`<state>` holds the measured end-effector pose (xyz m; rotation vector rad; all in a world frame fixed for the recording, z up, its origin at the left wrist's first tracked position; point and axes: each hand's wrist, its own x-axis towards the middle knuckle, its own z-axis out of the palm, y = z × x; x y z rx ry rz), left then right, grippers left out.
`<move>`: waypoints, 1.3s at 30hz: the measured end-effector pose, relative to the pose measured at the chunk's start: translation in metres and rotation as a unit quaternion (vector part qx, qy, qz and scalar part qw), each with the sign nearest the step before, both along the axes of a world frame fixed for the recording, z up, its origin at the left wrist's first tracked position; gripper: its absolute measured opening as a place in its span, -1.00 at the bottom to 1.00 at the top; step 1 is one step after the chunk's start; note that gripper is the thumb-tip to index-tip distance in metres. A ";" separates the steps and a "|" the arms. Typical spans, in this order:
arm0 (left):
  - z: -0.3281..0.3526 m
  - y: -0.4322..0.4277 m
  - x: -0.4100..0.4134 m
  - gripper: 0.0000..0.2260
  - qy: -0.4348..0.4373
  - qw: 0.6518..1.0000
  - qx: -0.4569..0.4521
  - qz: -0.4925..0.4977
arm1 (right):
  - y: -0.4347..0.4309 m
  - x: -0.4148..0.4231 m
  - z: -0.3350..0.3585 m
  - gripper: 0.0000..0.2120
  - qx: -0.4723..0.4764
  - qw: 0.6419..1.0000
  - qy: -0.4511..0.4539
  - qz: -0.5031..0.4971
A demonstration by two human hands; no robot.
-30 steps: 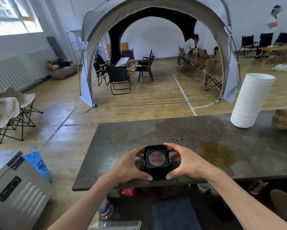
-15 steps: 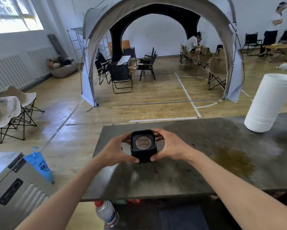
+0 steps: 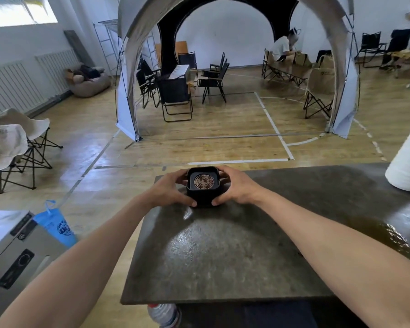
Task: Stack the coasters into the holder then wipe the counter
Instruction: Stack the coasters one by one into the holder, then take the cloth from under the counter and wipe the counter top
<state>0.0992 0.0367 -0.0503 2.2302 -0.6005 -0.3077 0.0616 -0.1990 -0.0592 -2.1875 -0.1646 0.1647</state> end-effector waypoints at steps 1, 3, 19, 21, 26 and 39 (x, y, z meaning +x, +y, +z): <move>-0.001 0.000 0.001 -0.20 0.001 1.000 -0.002 0.001 | 0.000 0.000 0.001 0.01 -0.001 1.000 0.001 0.000; -0.003 0.000 -0.001 -0.20 0.002 1.000 -0.004 0.008 | 0.001 -0.001 0.001 0.00 -0.008 1.000 -0.001 0.001; 0.022 -0.033 -0.126 -0.64 -0.160 0.965 -0.109 0.177 | -0.050 -0.098 0.031 -0.59 0.007 0.984 -0.141 -0.112; 0.016 -0.055 -0.159 -0.64 -0.152 0.972 -0.088 0.153 | -0.057 -0.130 0.029 -0.60 -0.004 0.982 -0.159 -0.102; -0.010 -0.111 -0.241 -0.59 -0.188 0.972 -0.038 0.138 | -0.072 -0.215 0.008 -0.56 -0.092 0.977 -0.188 -0.035; -0.131 -0.157 -0.393 -0.55 -0.222 0.956 0.118 0.149 | -0.123 -0.366 -0.114 -0.44 -0.204 0.966 -0.159 0.004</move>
